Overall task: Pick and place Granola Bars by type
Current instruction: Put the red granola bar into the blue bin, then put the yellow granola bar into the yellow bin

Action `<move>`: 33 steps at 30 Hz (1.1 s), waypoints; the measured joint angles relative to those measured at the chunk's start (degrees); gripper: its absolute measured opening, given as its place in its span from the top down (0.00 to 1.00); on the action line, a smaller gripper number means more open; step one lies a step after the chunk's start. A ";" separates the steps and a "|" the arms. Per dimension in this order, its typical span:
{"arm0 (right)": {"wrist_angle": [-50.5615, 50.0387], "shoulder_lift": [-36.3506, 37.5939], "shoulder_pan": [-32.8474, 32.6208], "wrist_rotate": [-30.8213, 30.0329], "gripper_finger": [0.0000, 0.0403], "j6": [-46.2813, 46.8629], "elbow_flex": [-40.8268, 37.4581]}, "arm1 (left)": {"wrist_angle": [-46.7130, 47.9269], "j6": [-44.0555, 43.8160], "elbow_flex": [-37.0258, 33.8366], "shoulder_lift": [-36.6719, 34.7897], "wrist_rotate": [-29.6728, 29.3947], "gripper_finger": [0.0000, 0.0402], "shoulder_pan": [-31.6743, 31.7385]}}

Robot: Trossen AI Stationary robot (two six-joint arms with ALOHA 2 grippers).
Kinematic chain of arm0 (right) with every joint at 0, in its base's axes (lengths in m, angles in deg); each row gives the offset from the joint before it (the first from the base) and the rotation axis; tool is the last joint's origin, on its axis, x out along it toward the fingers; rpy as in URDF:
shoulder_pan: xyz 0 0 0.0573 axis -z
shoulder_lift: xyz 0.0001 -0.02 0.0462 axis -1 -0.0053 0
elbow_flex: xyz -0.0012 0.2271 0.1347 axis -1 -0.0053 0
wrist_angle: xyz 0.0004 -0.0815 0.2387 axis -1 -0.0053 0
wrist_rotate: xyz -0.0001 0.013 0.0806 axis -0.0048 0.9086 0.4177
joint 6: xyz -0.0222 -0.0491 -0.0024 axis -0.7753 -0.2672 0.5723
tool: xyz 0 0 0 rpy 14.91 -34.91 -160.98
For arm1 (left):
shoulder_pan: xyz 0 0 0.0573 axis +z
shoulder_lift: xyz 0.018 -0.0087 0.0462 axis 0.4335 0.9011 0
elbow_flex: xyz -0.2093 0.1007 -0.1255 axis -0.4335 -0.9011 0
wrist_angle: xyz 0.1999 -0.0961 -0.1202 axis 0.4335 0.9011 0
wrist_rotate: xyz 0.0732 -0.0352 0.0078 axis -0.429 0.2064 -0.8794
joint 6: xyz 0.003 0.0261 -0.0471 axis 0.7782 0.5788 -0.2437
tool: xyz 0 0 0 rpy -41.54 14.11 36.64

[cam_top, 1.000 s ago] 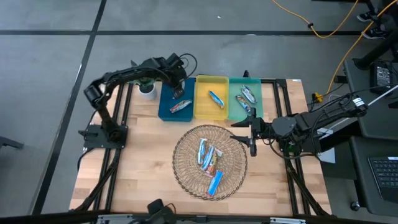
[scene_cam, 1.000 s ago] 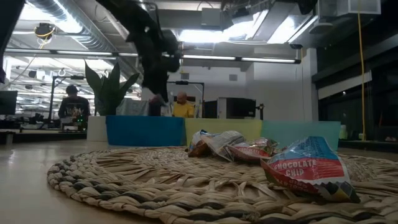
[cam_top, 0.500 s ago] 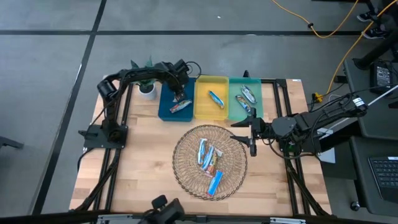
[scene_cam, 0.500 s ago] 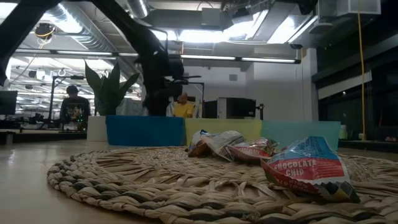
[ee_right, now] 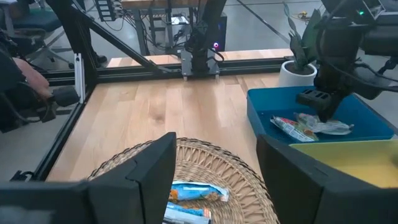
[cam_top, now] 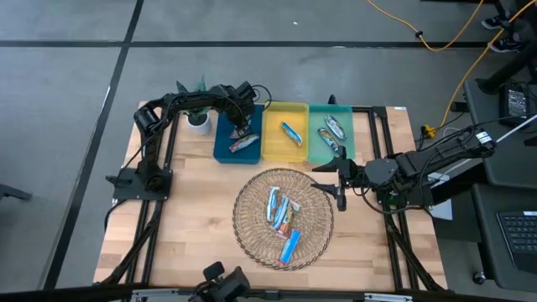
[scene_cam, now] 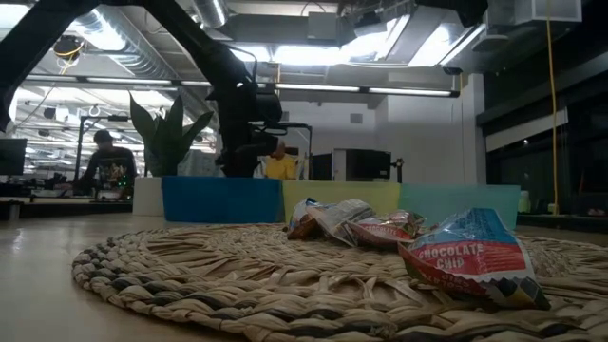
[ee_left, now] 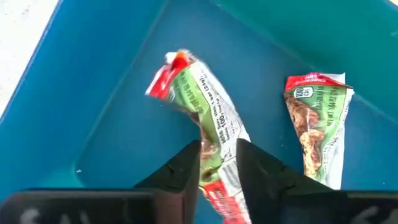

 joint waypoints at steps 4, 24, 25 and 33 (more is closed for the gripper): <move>-0.04 0.00 0.00 0.01 0.44 -0.02 0.00 | 0.28 -0.39 -0.02 -0.34 -0.23 0.67 -0.23; -0.28 -0.02 -0.01 0.02 0.44 -1.75 0.06 | 0.36 -7.70 3.72 -20.50 4.64 0.52 -16.89; -0.28 -0.02 -0.01 0.02 0.44 -1.75 0.07 | 0.13 -8.48 3.72 -21.24 4.63 0.52 -18.29; -0.24 -0.02 -0.02 -0.42 0.44 -3.28 0.07 | 0.04 -15.64 3.72 -23.74 5.06 0.53 -29.41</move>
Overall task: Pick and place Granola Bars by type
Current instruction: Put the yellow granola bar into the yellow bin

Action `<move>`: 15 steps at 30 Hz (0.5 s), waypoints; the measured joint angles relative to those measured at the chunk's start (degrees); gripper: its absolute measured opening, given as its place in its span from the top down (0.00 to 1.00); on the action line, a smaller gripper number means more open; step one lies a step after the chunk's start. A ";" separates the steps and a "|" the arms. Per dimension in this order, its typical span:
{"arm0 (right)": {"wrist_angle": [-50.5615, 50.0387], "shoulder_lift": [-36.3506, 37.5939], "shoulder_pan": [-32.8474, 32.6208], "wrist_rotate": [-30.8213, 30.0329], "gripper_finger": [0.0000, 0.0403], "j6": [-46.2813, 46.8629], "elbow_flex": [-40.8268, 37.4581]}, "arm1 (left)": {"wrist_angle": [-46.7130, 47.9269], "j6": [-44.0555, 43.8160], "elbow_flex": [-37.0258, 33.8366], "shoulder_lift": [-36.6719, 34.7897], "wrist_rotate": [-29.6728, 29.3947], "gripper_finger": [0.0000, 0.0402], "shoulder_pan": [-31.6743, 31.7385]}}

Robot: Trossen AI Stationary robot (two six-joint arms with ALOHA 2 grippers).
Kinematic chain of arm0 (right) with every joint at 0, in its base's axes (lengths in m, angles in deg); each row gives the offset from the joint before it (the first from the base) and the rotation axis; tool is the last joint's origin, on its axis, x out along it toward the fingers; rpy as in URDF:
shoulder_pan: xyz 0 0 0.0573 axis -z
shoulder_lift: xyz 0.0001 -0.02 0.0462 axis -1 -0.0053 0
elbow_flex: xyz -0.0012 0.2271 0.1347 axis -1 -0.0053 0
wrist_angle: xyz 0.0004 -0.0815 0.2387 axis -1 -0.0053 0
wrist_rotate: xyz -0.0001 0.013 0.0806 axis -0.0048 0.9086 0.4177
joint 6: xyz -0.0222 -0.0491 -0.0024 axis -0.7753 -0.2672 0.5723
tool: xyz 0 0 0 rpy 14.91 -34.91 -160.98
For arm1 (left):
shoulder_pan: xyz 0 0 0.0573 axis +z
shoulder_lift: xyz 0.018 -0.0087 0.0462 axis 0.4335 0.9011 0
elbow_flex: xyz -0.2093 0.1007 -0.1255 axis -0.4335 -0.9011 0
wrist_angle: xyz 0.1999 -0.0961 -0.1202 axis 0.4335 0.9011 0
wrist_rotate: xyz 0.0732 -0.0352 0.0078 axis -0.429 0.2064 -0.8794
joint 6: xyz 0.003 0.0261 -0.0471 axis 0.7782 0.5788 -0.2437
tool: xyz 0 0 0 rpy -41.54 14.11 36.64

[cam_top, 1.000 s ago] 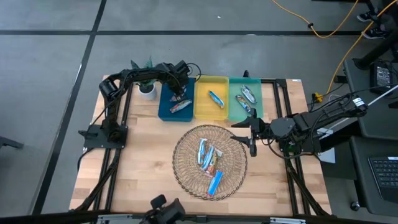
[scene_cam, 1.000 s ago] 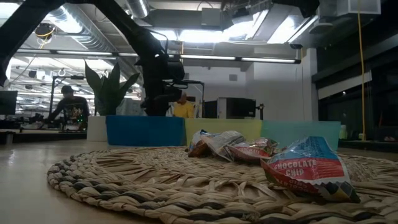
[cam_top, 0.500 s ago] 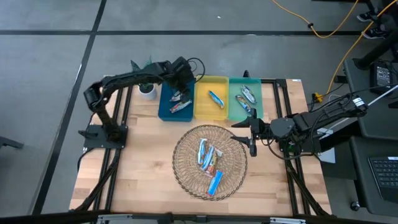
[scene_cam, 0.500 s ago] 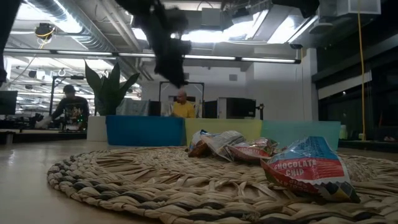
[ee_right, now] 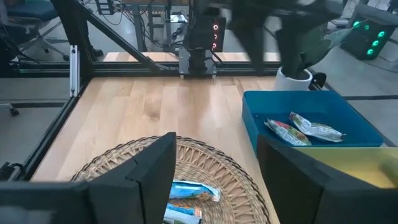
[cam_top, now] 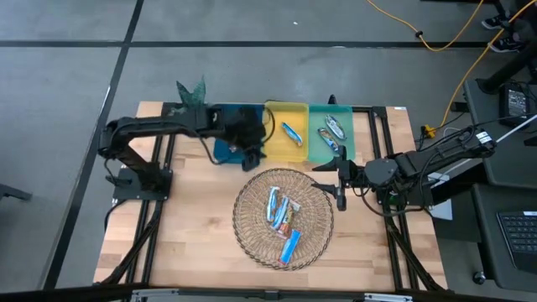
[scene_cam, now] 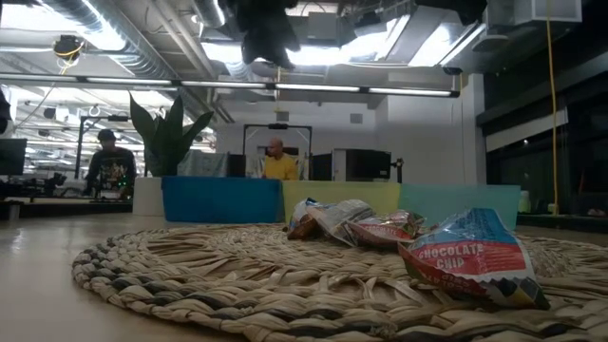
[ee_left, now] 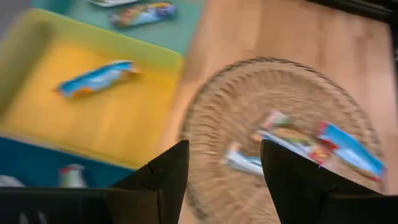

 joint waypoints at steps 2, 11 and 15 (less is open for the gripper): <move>0.00 0.00 0.00 -0.02 0.44 -0.20 0.00 | 0.02 -2.36 0.00 0.00 -0.01 0.53 -2.59; 0.00 0.00 0.00 -0.01 0.44 -1.66 0.00 | -0.33 -8.61 -0.27 2.52 -4.20 0.53 -12.86; -0.18 0.00 0.00 0.00 0.44 -3.24 0.00 | -1.90 -13.56 -2.07 4.99 -4.93 0.53 -15.59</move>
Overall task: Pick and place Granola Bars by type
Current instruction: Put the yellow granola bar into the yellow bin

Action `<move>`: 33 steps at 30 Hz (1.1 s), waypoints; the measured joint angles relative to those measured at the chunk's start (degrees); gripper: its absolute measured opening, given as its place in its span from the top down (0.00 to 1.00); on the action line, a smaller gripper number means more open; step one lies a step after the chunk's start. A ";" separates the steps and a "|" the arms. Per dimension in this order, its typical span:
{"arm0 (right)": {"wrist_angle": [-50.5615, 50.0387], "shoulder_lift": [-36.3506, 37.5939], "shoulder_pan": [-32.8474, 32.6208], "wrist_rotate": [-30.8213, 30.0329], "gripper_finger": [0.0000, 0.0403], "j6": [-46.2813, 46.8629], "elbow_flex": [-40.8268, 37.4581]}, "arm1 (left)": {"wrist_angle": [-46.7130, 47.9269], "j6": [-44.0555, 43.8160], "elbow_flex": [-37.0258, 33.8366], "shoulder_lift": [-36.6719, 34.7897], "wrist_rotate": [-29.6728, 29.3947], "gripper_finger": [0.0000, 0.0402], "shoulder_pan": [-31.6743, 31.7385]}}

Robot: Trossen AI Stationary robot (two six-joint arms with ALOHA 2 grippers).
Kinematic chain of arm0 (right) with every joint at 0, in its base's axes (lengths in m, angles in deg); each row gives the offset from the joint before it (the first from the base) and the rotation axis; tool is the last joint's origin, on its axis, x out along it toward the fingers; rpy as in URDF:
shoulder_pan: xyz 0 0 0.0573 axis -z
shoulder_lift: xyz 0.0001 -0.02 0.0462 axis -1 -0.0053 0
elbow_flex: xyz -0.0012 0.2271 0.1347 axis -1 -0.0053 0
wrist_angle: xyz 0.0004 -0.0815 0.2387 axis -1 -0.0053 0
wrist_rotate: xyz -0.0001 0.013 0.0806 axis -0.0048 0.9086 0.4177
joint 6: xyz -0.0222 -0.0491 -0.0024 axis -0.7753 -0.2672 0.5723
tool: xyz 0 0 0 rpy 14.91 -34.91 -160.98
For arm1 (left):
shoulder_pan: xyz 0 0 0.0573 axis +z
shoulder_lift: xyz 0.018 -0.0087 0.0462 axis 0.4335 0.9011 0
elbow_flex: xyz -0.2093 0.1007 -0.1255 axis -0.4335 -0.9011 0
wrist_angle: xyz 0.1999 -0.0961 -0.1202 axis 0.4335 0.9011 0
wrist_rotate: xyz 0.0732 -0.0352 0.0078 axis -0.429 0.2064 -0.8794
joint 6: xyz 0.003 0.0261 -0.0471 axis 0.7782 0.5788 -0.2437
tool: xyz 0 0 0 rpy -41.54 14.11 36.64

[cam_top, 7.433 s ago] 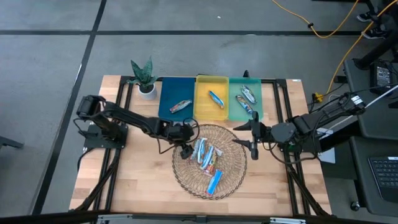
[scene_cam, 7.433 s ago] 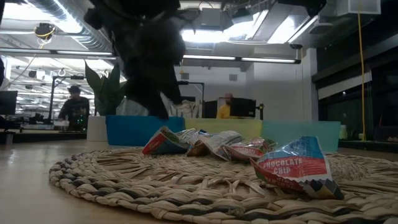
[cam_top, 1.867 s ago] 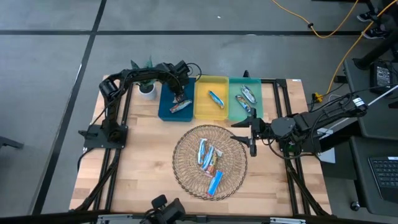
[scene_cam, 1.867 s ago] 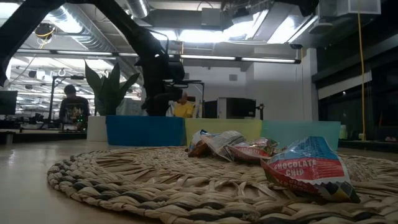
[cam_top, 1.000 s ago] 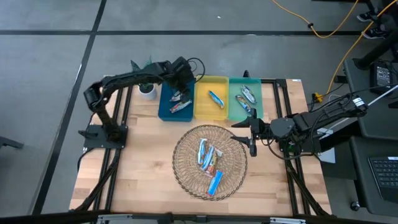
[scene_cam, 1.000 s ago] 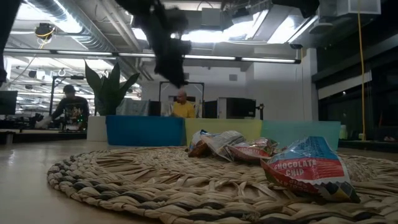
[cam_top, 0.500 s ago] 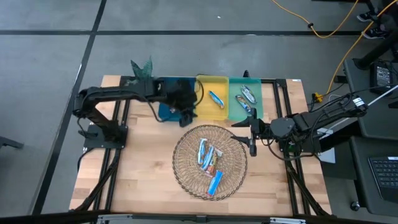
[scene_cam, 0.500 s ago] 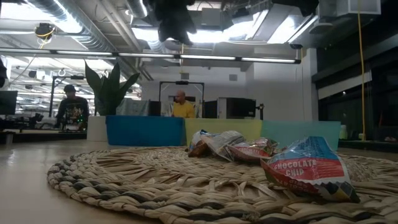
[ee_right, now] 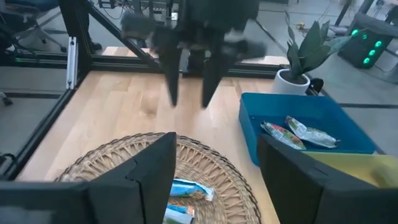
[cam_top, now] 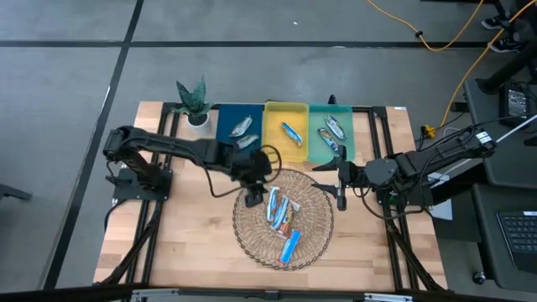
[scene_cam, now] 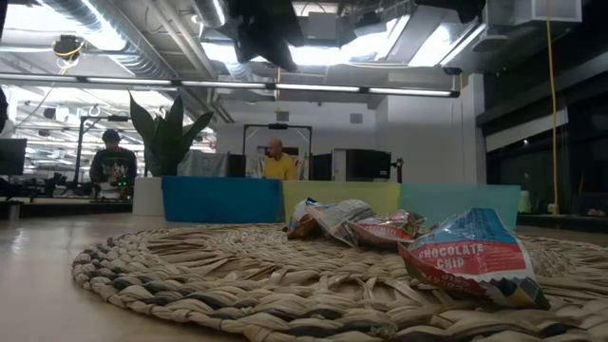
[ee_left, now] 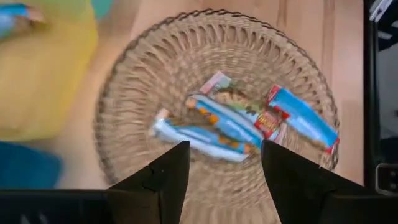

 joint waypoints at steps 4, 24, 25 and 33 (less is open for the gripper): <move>0.03 0.00 0.00 -0.04 0.44 -2.67 0.00 | -0.64 -7.51 -0.64 3.56 -0.60 0.52 -1.59; -1.27 0.12 0.13 2.16 0.44 -10.25 0.00 | -4.01 -24.76 -0.66 17.84 -0.48 0.26 -3.30; -1.87 0.25 0.13 2.17 0.44 -10.27 0.00 | -4.81 -25.12 -0.66 18.12 -0.46 0.24 -3.30; -3.43 0.94 1.70 5.09 0.44 -10.28 0.00 | -8.99 -26.50 -0.64 21.03 -1.08 0.22 -3.30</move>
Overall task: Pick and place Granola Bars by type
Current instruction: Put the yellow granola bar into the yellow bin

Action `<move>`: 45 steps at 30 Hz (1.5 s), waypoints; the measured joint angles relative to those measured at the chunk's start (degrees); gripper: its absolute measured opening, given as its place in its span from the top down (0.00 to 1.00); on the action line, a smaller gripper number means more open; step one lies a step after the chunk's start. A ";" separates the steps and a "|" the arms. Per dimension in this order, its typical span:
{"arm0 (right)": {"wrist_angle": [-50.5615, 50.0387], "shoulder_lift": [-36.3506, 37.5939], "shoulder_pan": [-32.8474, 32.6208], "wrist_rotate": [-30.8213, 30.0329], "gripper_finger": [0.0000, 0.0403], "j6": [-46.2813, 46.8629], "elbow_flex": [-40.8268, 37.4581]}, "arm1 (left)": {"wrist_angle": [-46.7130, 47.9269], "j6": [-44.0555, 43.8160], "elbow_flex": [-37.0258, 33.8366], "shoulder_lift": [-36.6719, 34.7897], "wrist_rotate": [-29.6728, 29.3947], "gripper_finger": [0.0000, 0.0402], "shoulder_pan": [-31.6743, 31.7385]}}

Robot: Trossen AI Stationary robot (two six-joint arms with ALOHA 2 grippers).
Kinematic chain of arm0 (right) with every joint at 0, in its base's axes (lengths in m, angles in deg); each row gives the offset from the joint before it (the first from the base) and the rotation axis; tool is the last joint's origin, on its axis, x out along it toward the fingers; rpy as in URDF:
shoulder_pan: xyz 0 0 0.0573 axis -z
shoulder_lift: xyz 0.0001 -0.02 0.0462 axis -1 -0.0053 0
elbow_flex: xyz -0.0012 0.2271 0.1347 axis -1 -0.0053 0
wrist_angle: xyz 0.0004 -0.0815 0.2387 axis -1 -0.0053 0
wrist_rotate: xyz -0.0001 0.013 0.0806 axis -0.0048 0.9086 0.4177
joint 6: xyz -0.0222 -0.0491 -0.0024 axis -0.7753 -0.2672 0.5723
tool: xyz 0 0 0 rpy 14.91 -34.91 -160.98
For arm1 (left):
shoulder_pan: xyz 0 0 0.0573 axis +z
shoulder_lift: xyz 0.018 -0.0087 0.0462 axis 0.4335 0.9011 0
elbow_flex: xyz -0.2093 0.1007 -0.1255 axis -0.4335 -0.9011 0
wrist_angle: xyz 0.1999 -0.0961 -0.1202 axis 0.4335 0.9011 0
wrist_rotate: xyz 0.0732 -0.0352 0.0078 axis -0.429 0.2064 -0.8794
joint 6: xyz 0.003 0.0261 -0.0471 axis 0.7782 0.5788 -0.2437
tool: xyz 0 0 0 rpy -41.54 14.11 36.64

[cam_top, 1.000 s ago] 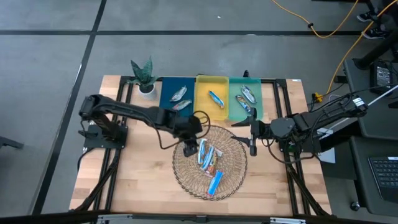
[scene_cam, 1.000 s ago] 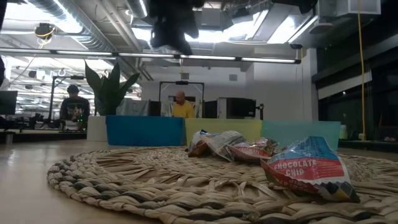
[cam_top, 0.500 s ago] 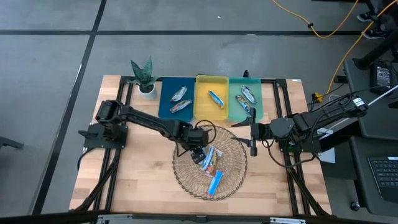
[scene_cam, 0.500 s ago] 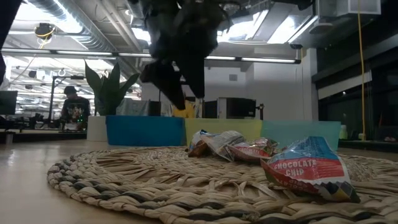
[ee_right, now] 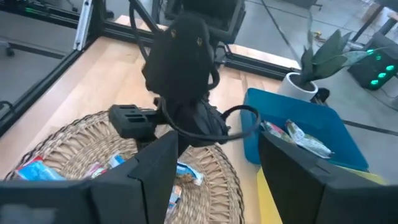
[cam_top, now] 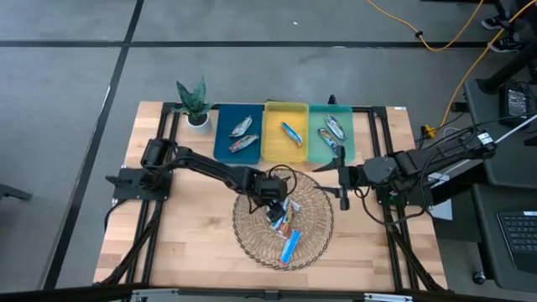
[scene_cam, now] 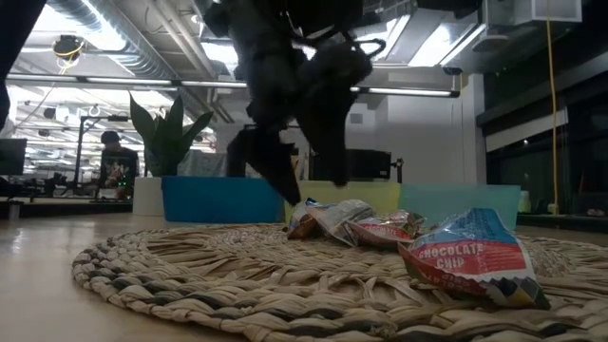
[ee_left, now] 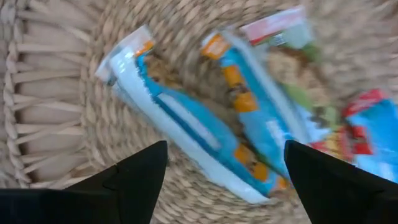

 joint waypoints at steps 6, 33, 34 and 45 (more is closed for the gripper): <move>-0.40 0.00 0.70 1.61 0.44 -0.02 0.00 | 0.42 -1.24 -0.02 2.25 -2.17 0.22 0.00; -0.18 -0.02 1.38 2.07 0.44 0.45 0.00 | 8.63 3.43 10.29 2.59 -3.05 0.94 0.22; -0.18 -0.02 1.38 2.07 0.44 0.62 0.00 | 10.27 4.39 11.46 2.59 -3.49 0.94 0.31; -0.20 -0.04 1.71 -0.28 0.44 6.45 -0.02 | 31.90 9.09 25.21 -0.02 -19.14 0.94 0.10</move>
